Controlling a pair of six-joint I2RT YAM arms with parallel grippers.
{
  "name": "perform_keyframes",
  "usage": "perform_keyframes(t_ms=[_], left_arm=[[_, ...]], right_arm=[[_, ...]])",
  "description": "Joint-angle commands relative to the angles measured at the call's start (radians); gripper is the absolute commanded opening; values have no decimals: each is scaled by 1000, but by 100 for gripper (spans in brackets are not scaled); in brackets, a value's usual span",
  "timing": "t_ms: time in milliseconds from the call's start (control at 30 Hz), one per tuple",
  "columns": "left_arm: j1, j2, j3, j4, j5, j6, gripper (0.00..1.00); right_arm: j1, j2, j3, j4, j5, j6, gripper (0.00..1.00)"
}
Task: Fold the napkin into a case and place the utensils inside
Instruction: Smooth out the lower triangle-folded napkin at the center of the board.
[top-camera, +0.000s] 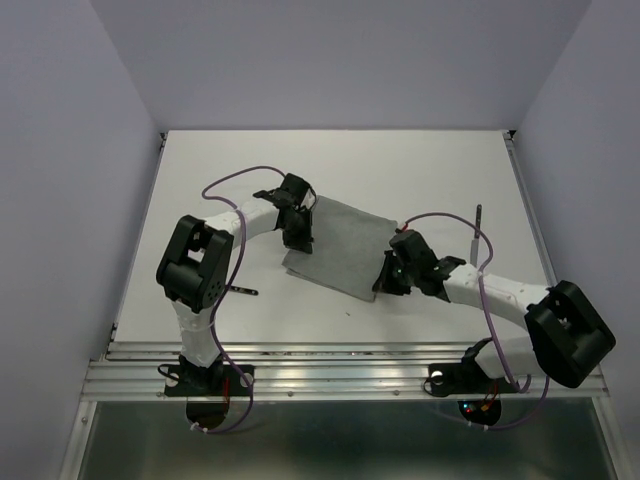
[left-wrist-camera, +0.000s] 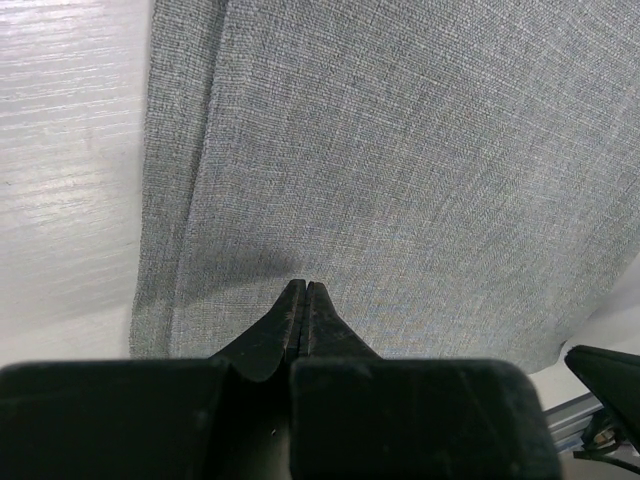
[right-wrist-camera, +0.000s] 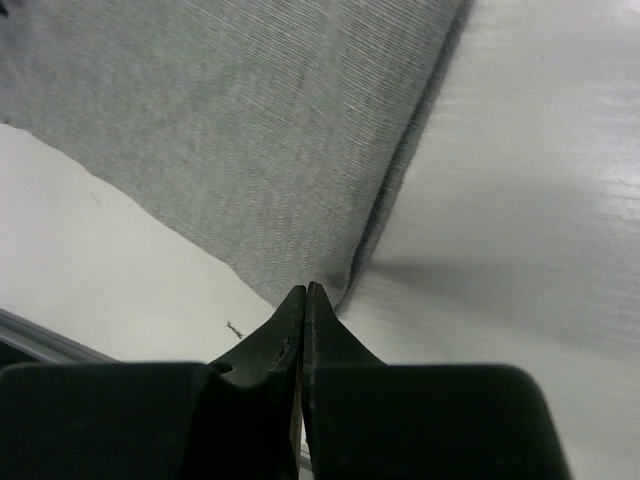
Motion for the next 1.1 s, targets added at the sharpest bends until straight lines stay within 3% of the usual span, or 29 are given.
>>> perform_keyframes(t_ms=[0, 367, 767, 1067], left_arm=[[14, -37, -1, -12, -28, 14, 0], [24, -83, -33, -35, -43, 19, 0], [14, -60, -196, 71, 16, -10, 0], [-43, -182, -308, 41, 65, -41, 0]], right_arm=[[7, -36, 75, -14, -6, -44, 1], [27, 89, -14, 61, -117, -9, 1], [27, 59, 13, -60, 90, -50, 1], [-59, -3, 69, -200, 201, -141, 1]])
